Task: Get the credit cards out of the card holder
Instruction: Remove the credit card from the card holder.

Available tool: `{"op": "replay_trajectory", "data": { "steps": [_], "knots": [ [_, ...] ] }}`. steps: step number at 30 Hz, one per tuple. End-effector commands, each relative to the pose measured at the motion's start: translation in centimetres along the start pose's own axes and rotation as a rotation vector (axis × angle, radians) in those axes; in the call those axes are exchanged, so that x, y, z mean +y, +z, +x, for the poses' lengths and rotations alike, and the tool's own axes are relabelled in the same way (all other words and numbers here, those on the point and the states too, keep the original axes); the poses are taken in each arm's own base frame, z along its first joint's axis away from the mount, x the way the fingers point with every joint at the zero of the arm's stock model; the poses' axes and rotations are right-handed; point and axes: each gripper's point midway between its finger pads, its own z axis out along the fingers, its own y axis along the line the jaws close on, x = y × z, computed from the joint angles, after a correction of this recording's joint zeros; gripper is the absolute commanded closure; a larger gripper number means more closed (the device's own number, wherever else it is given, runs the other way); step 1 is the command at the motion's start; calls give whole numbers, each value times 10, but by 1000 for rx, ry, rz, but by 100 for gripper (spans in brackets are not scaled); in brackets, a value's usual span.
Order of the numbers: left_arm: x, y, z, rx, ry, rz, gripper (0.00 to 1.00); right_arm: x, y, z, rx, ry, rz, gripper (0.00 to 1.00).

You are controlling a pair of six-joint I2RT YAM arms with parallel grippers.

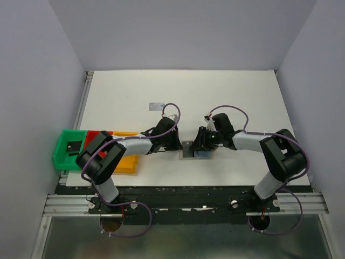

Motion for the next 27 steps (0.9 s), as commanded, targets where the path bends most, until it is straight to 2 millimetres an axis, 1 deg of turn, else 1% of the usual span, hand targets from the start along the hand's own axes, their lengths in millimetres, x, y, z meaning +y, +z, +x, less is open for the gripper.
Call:
{"op": "replay_trajectory", "data": {
  "steps": [1, 5, 16, 24, 27],
  "knots": [
    [19, 6, 17, 46, -10, -67, 100, -17, 3, 7, 14, 20, 53, 54],
    [19, 5, 16, 42, -14, -66, 100, -18, 3, 8, 15, 17, 49, 54],
    [19, 7, 19, 53, -14, -66, 100, 10, 5, 6, 2, 19, -122, 56],
    [19, 8, 21, 57, -12, -64, 100, 21, -1, 2, -32, 16, -209, 57],
    [19, 8, 21, 59, -14, -61, 100, 28, -3, -1, -38, 5, -251, 59]
  ]
}}
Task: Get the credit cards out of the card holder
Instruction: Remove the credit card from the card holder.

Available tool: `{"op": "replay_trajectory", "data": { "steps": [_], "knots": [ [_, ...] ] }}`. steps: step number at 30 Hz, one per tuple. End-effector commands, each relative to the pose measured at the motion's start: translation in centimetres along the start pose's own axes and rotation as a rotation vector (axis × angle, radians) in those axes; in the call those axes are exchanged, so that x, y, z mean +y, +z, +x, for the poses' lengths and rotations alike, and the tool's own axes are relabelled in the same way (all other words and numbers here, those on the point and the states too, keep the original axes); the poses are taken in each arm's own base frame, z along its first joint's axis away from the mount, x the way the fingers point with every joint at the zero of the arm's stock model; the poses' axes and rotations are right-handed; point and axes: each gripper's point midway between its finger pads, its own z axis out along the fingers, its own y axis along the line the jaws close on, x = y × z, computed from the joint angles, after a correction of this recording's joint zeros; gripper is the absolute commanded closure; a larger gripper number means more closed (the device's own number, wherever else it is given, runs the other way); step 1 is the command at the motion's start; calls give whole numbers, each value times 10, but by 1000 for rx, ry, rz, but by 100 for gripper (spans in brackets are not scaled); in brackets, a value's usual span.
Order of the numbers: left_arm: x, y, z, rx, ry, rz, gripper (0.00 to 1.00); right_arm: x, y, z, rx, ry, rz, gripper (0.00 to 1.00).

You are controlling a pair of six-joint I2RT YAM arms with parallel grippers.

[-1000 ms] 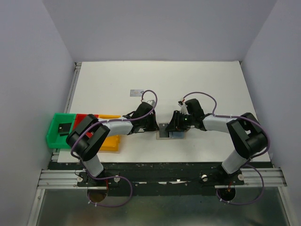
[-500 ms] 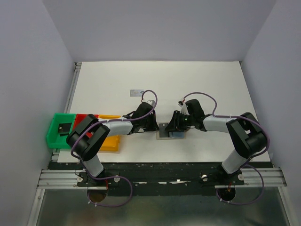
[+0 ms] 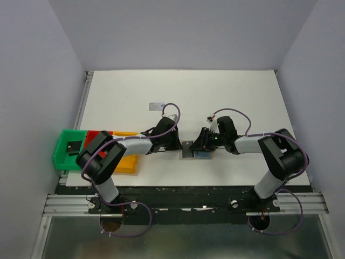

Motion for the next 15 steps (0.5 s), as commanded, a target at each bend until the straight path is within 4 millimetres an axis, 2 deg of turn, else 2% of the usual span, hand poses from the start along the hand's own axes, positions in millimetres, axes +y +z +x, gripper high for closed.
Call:
{"op": "replay_trajectory", "data": {
  "steps": [1, 15],
  "knots": [
    [19, 8, 21, 58, -9, -61, 100, 23, 0, -4, 1, -33, -129, 60],
    [13, 10, 22, 64, -1, -22, 100, 26, 7, -1, 48, -13, -179, 62]
  ]
}}
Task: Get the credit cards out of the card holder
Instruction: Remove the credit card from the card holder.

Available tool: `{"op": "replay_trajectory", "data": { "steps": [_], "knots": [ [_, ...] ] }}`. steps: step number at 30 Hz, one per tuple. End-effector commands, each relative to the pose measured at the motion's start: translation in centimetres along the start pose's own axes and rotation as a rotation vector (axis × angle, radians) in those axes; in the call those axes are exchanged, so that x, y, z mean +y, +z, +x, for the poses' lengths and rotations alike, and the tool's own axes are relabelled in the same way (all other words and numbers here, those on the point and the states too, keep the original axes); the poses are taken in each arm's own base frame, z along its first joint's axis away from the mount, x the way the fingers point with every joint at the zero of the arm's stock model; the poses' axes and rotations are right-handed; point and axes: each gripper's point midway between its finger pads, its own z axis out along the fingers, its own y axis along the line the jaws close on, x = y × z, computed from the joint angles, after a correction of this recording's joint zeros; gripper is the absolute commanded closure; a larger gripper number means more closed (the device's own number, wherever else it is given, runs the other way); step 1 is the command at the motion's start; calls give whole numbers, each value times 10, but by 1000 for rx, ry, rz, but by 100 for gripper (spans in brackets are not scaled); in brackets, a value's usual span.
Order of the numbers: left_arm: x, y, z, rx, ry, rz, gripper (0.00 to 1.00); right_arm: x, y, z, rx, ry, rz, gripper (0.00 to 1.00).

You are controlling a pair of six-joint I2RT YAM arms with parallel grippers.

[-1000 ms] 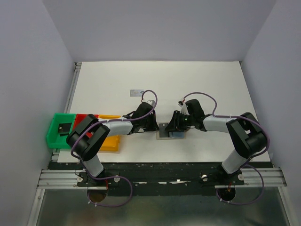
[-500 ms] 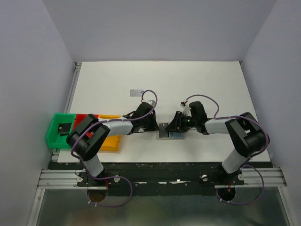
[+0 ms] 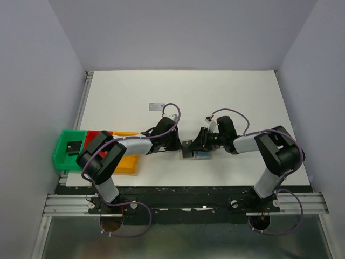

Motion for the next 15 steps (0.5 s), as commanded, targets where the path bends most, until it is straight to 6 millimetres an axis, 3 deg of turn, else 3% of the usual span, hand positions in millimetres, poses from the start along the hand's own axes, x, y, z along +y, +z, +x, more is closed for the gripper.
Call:
{"op": "replay_trajectory", "data": {
  "steps": [1, 15],
  "knots": [
    [13, 10, 22, 63, -1, -25, 100, 14, 6, 0, 37, -18, -81, 61],
    [11, 9, 21, 59, 3, -21, 100, 9, 8, 2, 58, -4, -64, 64]
  ]
}}
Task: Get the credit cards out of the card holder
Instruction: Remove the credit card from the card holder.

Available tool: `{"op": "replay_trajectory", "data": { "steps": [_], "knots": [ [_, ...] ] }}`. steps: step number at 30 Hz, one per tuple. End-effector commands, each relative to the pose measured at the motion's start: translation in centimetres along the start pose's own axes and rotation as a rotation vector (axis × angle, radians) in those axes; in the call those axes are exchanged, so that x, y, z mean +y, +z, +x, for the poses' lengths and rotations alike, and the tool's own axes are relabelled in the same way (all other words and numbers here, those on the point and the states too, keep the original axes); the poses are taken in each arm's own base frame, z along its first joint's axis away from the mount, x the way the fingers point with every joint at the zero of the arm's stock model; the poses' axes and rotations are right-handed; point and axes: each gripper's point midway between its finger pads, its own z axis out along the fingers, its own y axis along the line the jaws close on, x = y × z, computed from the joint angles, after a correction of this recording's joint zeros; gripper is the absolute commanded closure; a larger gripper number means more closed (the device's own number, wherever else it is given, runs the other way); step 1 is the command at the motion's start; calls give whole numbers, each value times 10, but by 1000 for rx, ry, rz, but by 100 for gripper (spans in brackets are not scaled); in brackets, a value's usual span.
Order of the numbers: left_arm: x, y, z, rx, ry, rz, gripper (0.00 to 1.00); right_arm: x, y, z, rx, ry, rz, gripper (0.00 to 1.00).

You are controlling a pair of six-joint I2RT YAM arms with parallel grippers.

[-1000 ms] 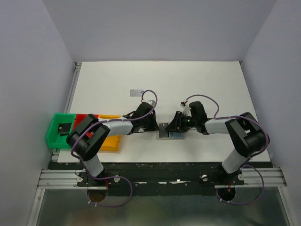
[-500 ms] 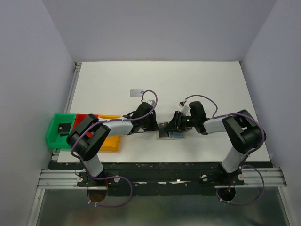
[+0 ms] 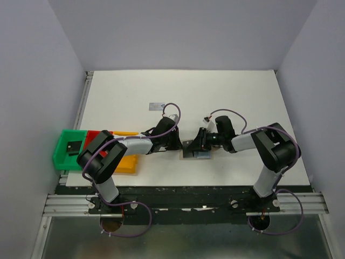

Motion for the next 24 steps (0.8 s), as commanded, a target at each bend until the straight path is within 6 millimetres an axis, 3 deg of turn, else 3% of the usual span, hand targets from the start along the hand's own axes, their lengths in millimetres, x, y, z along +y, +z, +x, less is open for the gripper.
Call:
{"op": "replay_trajectory", "data": {
  "steps": [1, 5, 11, 21, 24],
  "knots": [
    [15, 6, 21, 56, 0, -44, 97, 11, 0, -3, 8, -33, -26, 65],
    [18, 3, 20, 50, -1, -65, 85, 12, -4, -5, -2, -51, 0, 65],
    [20, 1, 19, 37, -6, -75, 81, 13, -9, -8, -14, -65, 23, 65],
    [23, 2, 22, 43, -9, -85, 100, 14, -16, -7, -22, -80, 53, 66],
    [23, 2, 21, 41, -8, -85, 100, 15, -18, -8, -27, -89, 60, 67]
  ]
}}
